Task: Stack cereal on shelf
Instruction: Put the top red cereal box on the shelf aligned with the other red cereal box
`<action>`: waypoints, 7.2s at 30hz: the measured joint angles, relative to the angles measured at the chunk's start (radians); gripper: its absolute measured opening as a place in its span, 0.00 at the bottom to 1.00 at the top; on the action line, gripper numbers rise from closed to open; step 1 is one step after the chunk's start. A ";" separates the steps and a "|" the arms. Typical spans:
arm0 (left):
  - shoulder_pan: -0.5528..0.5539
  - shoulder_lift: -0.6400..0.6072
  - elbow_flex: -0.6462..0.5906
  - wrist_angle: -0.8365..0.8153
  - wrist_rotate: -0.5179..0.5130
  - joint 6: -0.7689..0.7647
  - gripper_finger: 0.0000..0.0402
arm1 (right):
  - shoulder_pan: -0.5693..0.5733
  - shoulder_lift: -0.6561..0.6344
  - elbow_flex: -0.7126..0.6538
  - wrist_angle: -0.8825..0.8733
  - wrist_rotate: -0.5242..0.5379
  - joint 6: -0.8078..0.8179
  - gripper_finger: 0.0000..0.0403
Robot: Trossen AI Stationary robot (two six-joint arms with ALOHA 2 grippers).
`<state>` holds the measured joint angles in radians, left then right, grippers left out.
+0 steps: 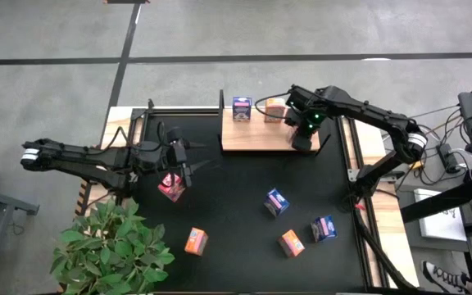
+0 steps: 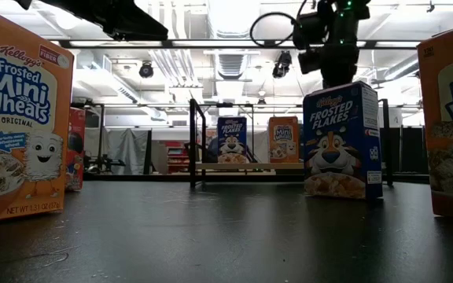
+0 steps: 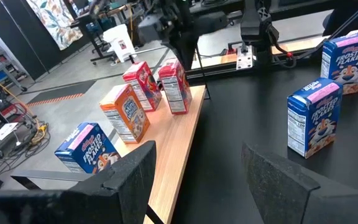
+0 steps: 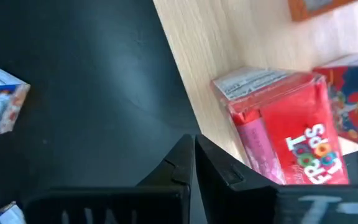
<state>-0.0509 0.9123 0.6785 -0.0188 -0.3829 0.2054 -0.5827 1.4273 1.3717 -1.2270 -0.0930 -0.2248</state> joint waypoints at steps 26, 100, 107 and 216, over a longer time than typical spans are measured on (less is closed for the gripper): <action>0.000 0.000 0.000 -0.002 0.000 -0.005 0.55 | -0.005 0.000 -0.054 0.127 0.199 -0.067 0.02; 0.000 0.000 0.000 -0.007 0.000 -0.004 0.55 | 0.073 -0.053 -0.070 0.065 0.145 0.035 0.02; 0.000 0.000 0.000 -0.010 0.000 -0.004 0.55 | 0.074 -0.168 -0.069 0.094 0.219 0.116 0.02; 0.000 0.000 0.000 -0.045 0.000 -0.005 0.55 | 0.187 -0.191 -0.500 0.587 0.401 0.223 0.02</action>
<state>-0.0509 0.9119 0.6785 -0.0639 -0.3832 0.2008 -0.3954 1.2367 0.8718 -0.6402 0.3082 -0.0017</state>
